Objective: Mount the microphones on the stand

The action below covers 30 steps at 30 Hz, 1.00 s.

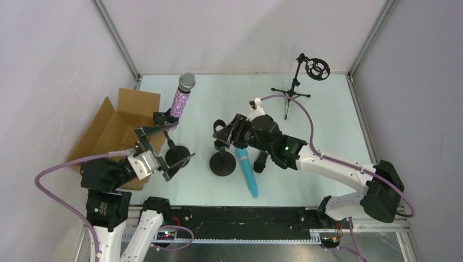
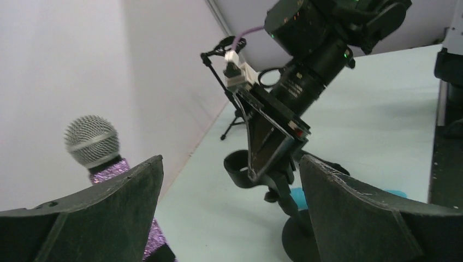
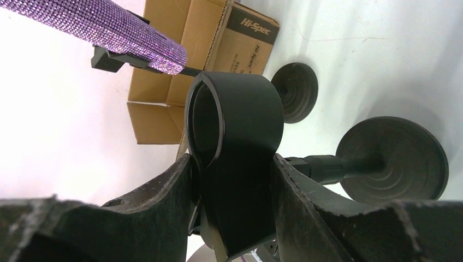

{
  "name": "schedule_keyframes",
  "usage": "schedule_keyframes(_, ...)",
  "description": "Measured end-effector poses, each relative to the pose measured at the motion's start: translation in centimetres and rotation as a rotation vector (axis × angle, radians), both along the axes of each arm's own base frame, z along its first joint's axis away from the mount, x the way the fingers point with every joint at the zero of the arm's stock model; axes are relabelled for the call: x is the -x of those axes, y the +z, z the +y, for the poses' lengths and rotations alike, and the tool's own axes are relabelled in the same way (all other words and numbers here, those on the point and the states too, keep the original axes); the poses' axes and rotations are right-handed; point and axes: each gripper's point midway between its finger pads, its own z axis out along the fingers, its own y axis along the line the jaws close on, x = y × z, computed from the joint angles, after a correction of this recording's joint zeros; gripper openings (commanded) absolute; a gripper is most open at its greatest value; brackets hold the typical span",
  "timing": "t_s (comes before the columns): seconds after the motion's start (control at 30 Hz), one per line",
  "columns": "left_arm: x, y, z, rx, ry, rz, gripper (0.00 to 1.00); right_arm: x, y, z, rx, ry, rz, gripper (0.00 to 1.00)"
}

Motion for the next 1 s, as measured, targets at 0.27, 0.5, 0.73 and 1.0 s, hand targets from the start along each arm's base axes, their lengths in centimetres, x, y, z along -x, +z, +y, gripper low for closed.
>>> schedule_keyframes(0.27, -1.1, -4.2, -0.9, -0.023, -0.063, 0.139, 0.98, 0.8, -0.5, -2.3, -0.010, -0.061, 0.058, 0.43)
schedule_keyframes(0.5, -1.1, -6.9, -2.2, -0.047, -0.130, 0.220, 0.98, 1.9, -3.1, -2.9, 0.002, -0.077, 0.125, 0.49)
schedule_keyframes(0.73, -1.7, -7.3, -2.7, -0.067, -0.138, 0.226, 0.98, 1.9, -2.7, -2.7, -0.020, -0.086, 0.134, 0.99)
schedule_keyframes(1.0, -2.3, -7.6, -2.8, -0.086, -0.126, 0.215, 0.98, 2.2, -0.7, -4.5, -0.020, -0.104, 0.073, 1.00)
